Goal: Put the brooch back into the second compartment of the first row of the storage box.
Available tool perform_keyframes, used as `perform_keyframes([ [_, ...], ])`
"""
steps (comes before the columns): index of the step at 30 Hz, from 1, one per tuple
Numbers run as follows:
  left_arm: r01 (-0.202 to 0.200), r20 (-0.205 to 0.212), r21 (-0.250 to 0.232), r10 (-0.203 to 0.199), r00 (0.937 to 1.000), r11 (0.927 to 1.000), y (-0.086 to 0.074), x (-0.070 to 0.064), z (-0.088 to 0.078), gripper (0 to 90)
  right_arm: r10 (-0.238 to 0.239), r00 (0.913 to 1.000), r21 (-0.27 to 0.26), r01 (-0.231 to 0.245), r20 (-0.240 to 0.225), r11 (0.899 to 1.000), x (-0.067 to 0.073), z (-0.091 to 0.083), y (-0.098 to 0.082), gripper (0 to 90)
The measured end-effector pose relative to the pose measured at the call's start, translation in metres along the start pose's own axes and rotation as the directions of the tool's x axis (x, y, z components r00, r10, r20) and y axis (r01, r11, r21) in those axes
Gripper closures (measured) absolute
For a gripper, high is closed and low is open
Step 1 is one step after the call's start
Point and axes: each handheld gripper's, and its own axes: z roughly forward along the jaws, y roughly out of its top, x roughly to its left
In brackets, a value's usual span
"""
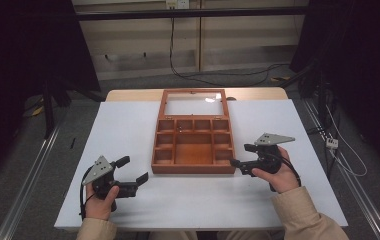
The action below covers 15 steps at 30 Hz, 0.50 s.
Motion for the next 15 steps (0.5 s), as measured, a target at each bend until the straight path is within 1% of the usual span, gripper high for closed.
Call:
perform_keyframes([
  [4,0.0,0.0,-0.003,0.0,1.0,1.0,0.0,0.0,-0.001,4.4,-0.012,0.9999,0.007,0.012,0.0,1.0,0.0,-0.002,-0.003,18.1],
  [9,0.0,-0.001,-0.003,0.0,1.0,1.0,0.0,0.0,-0.001,4.4,-0.006,1.0,0.006,0.006,0.0,1.0,-0.001,-0.004,-0.009,18.2],
  [11,0.0,-0.001,-0.003,0.0,1.0,1.0,0.0,0.0,-0.001,4.4,-0.013,0.9999,0.004,0.013,0.004,1.0,-0.002,-0.005,-0.011,18.3],
  [15,0.001,0.0,-0.003,-0.001,1.0,1.0,0.0,0.0,-0.001,4.4,-0.012,0.9999,0.005,0.012,0.003,1.0,-0.002,-0.008,-0.015,18.2],
])
